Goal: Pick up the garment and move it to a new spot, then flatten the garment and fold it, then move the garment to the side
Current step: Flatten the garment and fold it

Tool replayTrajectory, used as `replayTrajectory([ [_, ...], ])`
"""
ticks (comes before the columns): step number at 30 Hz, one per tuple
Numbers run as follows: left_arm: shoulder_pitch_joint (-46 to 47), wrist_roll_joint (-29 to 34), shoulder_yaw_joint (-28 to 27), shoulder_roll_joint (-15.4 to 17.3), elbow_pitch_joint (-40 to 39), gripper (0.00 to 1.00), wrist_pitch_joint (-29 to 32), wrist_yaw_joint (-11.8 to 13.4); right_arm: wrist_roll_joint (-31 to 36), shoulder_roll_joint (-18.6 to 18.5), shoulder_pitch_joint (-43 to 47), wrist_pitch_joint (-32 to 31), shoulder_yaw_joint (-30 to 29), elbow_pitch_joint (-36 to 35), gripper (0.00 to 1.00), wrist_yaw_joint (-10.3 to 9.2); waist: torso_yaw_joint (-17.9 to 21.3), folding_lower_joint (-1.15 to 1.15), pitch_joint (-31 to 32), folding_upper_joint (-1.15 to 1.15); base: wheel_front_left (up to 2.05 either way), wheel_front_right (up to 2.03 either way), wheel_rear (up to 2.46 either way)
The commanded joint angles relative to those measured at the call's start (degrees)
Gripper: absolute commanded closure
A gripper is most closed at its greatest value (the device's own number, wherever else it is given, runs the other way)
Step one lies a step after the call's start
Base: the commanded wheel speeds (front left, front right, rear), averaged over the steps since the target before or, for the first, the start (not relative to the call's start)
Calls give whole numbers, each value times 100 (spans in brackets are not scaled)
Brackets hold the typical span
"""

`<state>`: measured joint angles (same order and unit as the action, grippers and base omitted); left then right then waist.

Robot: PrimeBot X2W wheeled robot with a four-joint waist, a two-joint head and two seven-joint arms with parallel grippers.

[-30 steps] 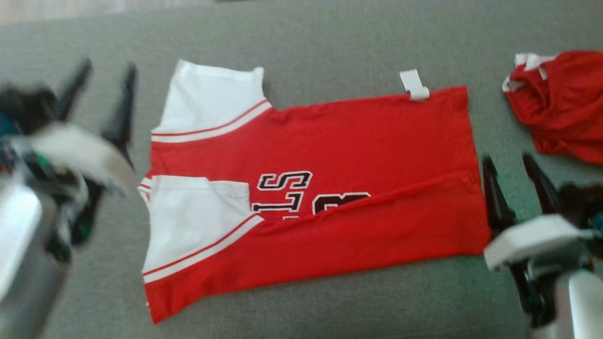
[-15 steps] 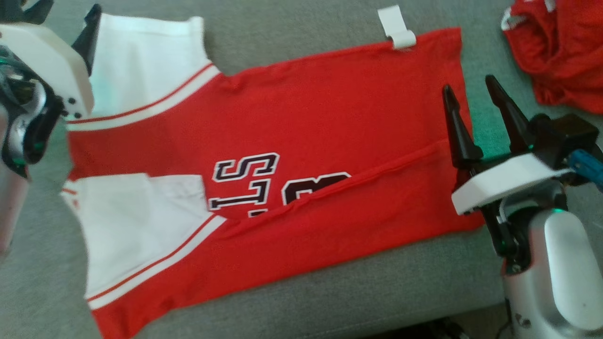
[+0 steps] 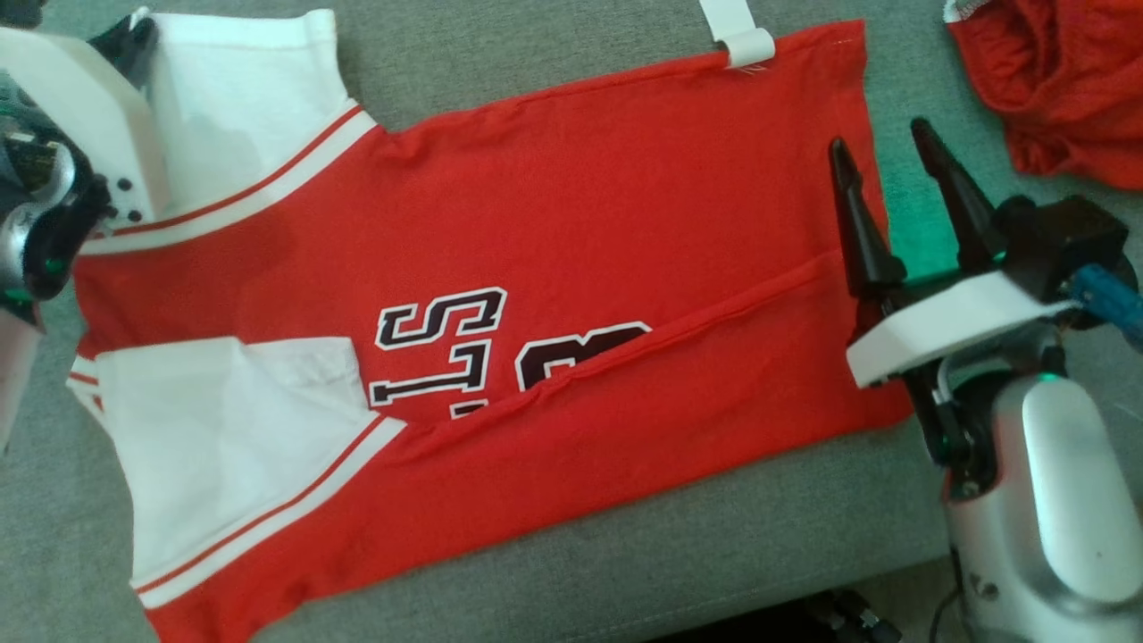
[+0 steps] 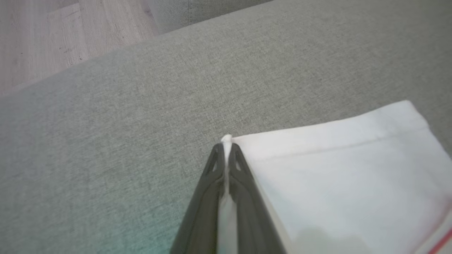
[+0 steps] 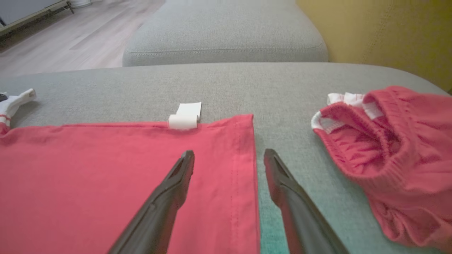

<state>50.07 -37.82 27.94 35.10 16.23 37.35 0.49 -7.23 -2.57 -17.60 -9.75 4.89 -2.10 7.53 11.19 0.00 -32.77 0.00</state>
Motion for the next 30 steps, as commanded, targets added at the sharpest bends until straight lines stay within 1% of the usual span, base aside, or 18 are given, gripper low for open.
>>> replayTrajectory([
  [1, -11, -10, -144, 282, -133, 100, 93, -5, 34, -31, -223, 7, 114, -175, 0, -4, -43, 0, 7, 0, 0, 0, 0],
  [3, -13, 10, -151, 269, -205, 100, -1, 6, 83, -31, -360, -49, 106, -132, 0, -4, -86, 0, 21, 0, 0, 0, 0],
  [7, 18, 67, -240, 188, -311, 100, -407, 69, 227, -31, -743, -271, 49, 108, 0, -4, -192, 0, 87, 0, 0, 0, 0],
  [13, 36, 82, -275, -16, -570, 100, -906, 57, 652, -47, -1388, -830, -239, 825, 0, -4, -464, 0, 207, 0, 0, 0, 0],
  [15, 26, 89, -263, -77, -695, 100, -1033, 42, 743, -120, -1578, -987, -318, 1074, 0, -4, -570, 0, 229, 0, 0, 0, 0],
  [16, 26, 89, -263, -77, -695, 100, -1033, 42, 743, -120, -1578, -987, -318, 1074, 0, -4, -570, 0, 229, 0, 0, 0, 0],
  [23, -112, 83, -173, -218, -1086, 100, -1265, 14, 760, -440, -1944, -1438, -414, 1762, 0, -4, -846, 0, 258, 0, 0, 0, 0],
  [24, -134, 82, -160, -231, -1127, 100, -1279, 19, 738, -469, -1970, -1474, -407, 1827, 21, -4, -866, 0, 260, 0, 0, 0, 0],
  [25, -155, 82, -145, -244, -1165, 100, -1291, 23, 685, -482, -1992, -1497, -409, 1882, 32, -4, -888, 0, 264, 0, 0, 0, 0],
  [26, -173, 81, -136, -252, -1195, 100, -1301, 28, 629, -485, -2013, -1530, -413, 1937, 51, -4, -902, 0, 268, 0, 0, 0, 0],
  [27, -187, 78, -128, -260, -1221, 100, -1311, 31, 579, -495, -2032, -1555, -401, 1981, 64, -4, -915, 0, 275, 0, 0, 0, 0],
  [28, -200, 74, -122, -268, -1238, 100, -1323, 33, 543, -504, -2048, -1557, -397, 2013, 71, -4, -928, 0, 283, 0, 0, 0, 0],
  [29, -212, 68, -118, -274, -1250, 100, -1334, 35, 514, -511, -2059, -1551, -392, 2041, 100, -4, -937, 0, 295, 0, 0, 0, 0],
  [30, -225, 63, -115, -278, -1257, 100, -1345, 37, 492, -516, -2071, -1530, -394, 2065, 100, -4, -945, 0, 311, 0, 0, 0, 0],
])
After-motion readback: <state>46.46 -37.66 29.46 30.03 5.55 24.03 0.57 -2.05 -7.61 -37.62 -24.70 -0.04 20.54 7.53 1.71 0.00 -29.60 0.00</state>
